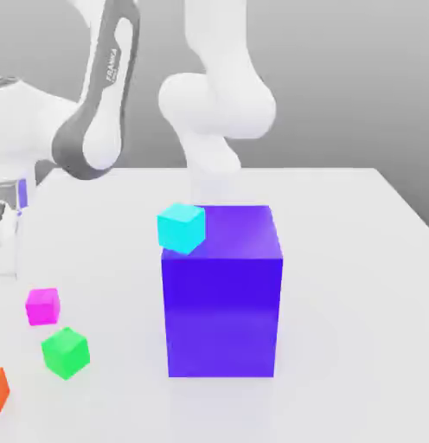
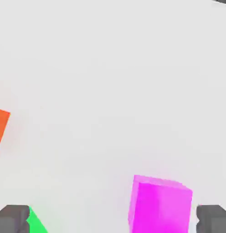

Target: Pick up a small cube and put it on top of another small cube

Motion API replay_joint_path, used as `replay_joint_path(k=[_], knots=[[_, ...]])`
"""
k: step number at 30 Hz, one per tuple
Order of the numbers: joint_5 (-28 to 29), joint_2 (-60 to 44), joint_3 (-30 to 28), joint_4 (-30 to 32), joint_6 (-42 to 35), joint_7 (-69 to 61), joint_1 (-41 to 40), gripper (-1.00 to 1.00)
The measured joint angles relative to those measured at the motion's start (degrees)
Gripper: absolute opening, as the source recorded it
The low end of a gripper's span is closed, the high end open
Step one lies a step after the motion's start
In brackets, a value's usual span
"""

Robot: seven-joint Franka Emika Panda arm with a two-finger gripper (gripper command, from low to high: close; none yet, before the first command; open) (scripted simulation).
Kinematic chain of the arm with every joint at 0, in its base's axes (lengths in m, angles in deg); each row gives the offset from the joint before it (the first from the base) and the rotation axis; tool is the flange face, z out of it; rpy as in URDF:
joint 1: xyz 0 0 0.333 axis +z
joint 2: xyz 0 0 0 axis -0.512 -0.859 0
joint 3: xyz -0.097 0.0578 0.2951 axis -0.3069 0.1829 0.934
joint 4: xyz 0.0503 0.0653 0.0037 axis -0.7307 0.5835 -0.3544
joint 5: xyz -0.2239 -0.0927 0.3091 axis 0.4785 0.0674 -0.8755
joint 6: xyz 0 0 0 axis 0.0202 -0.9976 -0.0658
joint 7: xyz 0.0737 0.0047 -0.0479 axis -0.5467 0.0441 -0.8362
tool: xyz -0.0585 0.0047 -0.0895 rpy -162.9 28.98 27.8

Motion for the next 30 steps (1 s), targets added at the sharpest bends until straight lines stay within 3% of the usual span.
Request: replay_joint_path(k=[3, 8, 9, 16, 23, 30], knots=[[-6.16, -4.77, 2.28, 0.31, 3.55, -3.29, -2.14, 0.00], [-10.93, -14.26, 7.74, -1.40, 11.07, -6.81, -6.63, 0.00], [-11.20, -15.48, 8.28, -1.61, 12.04, -7.07, -7.11, -1.00], [-11.03, -15.41, 8.40, -1.61, 12.05, -6.89, -7.25, -1.00], [-4.12, -3.30, 4.36, 0.81, 2.40, -1.50, -4.73, -1.00], [-1.69, 0.66, 6.91, -1.52, -3.65, 18.32, 1.82, -1.00]])
